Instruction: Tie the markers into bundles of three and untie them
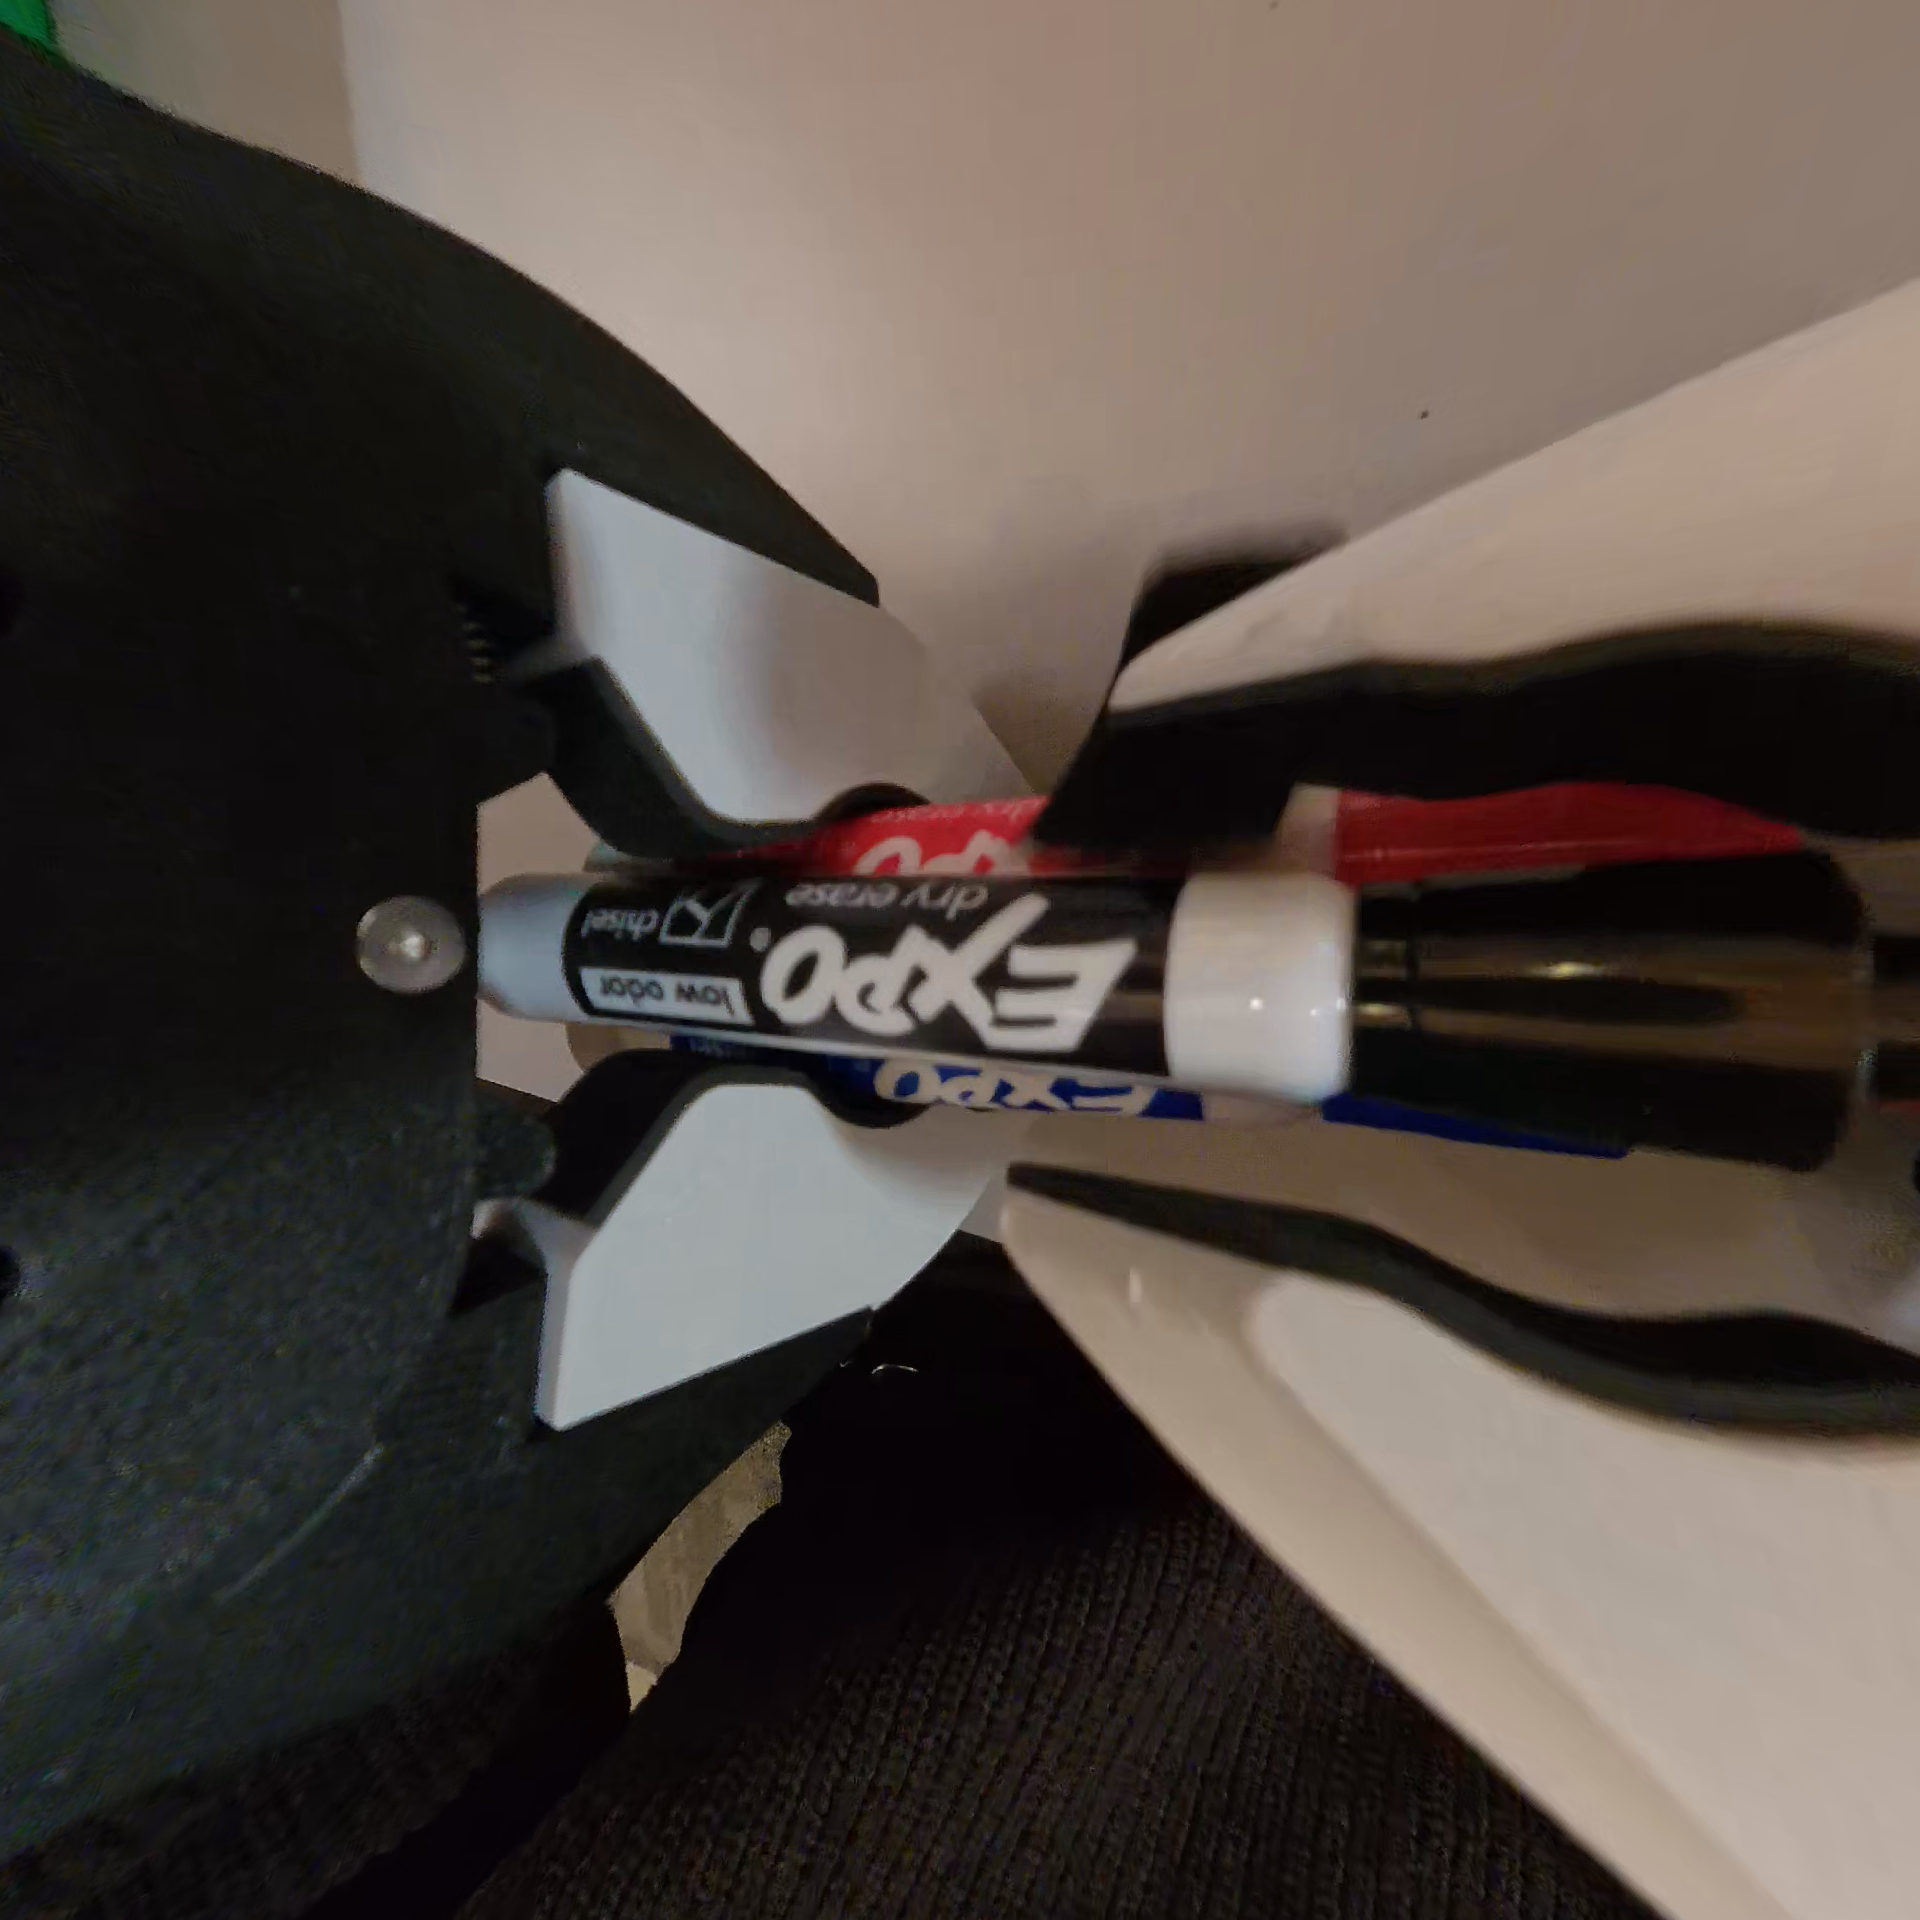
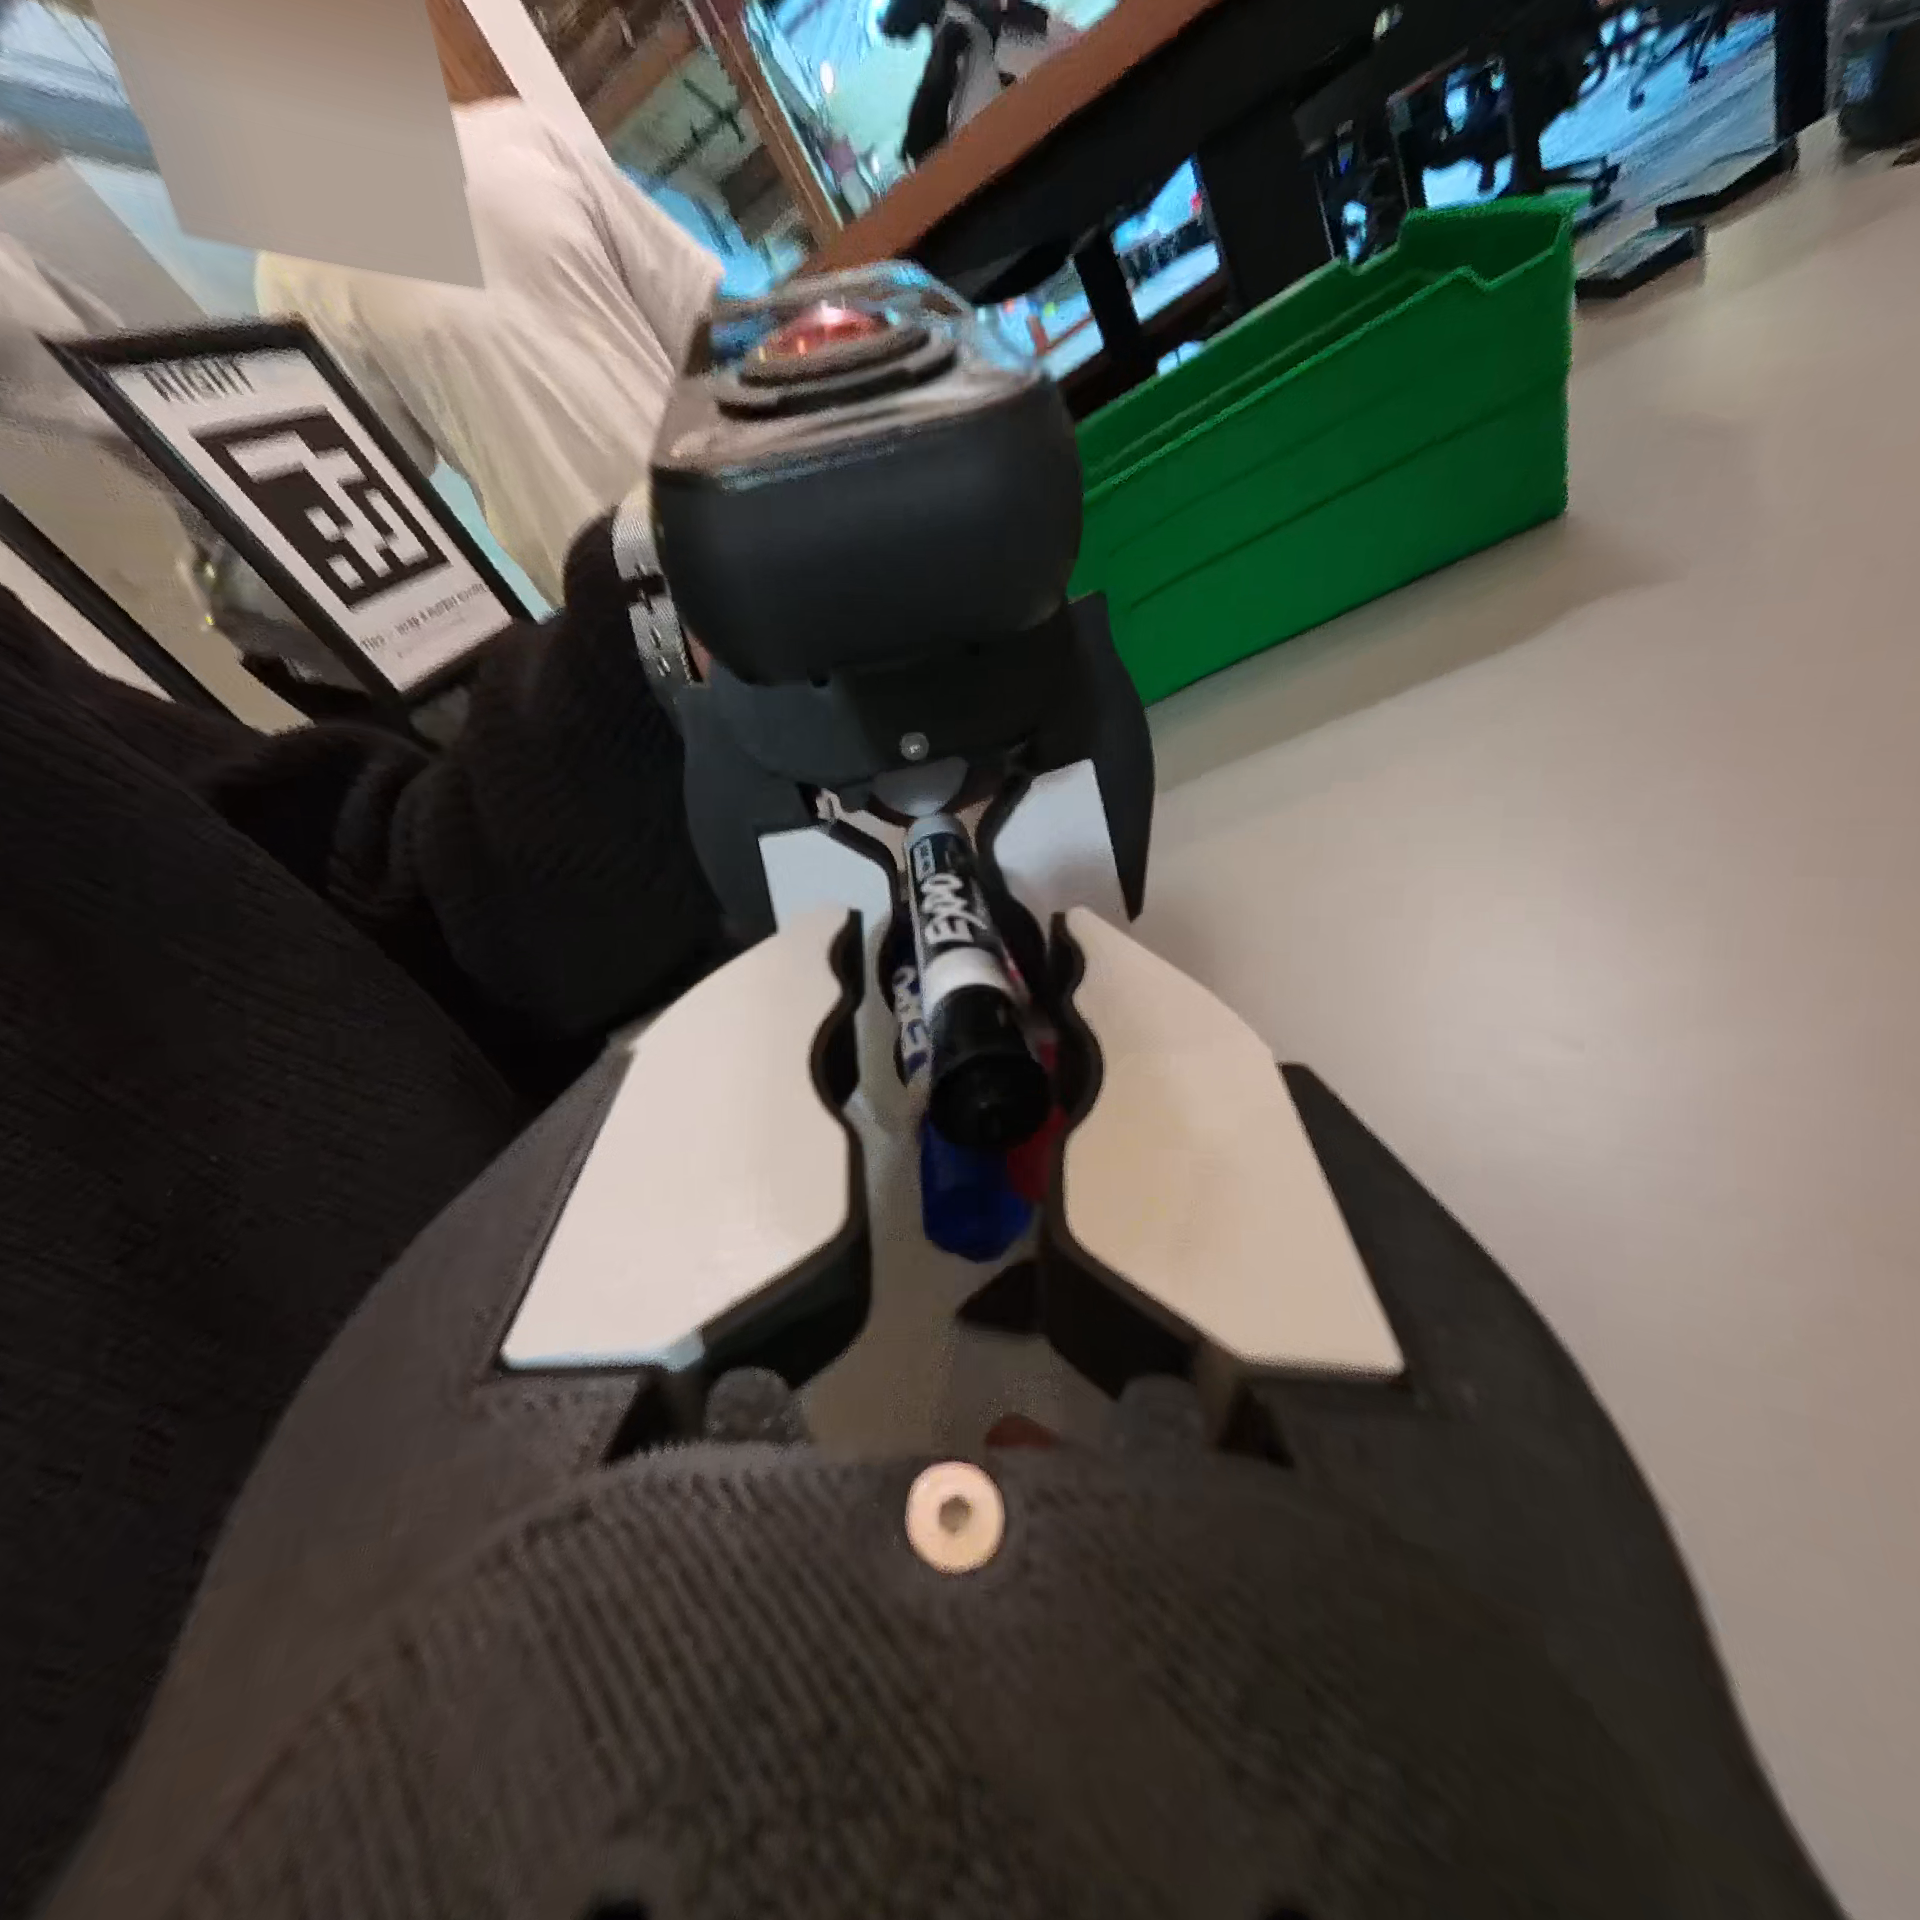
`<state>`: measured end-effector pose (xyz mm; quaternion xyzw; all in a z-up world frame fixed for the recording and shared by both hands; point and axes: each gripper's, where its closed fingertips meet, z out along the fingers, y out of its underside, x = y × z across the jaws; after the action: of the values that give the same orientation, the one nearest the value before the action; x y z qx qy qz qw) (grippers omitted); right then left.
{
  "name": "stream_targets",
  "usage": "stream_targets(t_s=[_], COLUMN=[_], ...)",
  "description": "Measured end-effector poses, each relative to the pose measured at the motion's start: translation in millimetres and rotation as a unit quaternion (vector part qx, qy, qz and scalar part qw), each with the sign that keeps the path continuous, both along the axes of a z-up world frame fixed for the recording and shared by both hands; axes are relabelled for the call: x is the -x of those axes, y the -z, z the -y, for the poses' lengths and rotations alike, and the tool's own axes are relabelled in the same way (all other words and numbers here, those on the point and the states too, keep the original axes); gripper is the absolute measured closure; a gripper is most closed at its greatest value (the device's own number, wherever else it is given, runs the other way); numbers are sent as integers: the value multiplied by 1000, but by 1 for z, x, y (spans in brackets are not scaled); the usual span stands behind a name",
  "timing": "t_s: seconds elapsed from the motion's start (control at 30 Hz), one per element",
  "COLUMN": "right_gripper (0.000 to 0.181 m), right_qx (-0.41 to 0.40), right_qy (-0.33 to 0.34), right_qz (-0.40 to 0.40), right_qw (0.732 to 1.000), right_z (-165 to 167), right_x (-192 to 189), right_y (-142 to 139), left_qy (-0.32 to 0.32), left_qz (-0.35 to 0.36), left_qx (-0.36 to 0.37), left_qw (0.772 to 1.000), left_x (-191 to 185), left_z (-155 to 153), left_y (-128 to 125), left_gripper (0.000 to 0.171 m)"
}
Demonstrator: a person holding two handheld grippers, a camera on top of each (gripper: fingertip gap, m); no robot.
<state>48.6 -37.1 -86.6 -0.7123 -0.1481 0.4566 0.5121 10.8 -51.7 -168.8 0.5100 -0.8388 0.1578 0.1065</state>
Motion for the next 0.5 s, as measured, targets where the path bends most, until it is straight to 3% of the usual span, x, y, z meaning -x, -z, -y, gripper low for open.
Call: stream_targets(t_s=[0.1, 0.2, 0.37, 0.5], right_gripper=[147, 130, 123, 127], right_qx=[-6, -14, -51, 16], right_qy=[-3, 15, 90, 137], right_qz=[74, 118, 97, 96], right_qw=[997, 993, 990, 986], right_z=[2, 0, 1, 1], right_x=[4, -2, -47, -93], right_y=[11, 11, -16, 5], left_qy=[-2, -4, -14, -49], left_qz=[0, 0, 9, 27], left_qx=[1, -3, -7, -7], left_qw=[1000, 1000, 1000, 998], left_x=[-1, 1, 2, 5], left_z=[0, -3, -14, -36], left_y=[0, 2, 1, -4], left_gripper=[126, 125, 125, 125])
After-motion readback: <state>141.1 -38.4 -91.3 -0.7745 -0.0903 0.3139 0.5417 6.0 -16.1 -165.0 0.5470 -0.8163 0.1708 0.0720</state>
